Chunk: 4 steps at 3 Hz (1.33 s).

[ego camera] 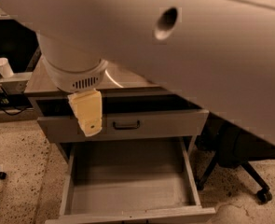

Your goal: Place rxbar blueberry into middle drawer

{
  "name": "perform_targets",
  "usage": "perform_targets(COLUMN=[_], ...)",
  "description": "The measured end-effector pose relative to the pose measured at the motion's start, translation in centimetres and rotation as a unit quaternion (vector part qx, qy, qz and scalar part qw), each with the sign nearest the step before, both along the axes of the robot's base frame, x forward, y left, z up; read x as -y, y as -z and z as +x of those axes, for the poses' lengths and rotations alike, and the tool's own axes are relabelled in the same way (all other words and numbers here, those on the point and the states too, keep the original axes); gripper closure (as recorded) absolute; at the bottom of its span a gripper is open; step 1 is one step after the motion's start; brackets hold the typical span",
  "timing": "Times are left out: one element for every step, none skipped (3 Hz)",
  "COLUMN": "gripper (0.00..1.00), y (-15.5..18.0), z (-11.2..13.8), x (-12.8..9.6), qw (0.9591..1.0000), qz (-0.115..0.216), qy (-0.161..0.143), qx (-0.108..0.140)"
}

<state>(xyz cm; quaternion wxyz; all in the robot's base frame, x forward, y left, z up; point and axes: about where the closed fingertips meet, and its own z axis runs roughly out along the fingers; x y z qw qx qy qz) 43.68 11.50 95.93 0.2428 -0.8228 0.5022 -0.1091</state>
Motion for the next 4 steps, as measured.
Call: perform_targets(gripper=[0.0, 0.0, 0.0, 0.0], y=[1.5, 4.4, 7.2, 7.2], z=[2.7, 7.2, 10.7, 10.7], x=[-0.6, 0.0, 0.2, 0.2], qw=[0.9988, 0.9951, 0.9847, 0.9847], qz=[0.036, 0.077, 0.126, 0.127], qy=[-0.026, -0.055, -0.116, -0.114], qx=[-0.018, -0.03, -0.031, -0.032])
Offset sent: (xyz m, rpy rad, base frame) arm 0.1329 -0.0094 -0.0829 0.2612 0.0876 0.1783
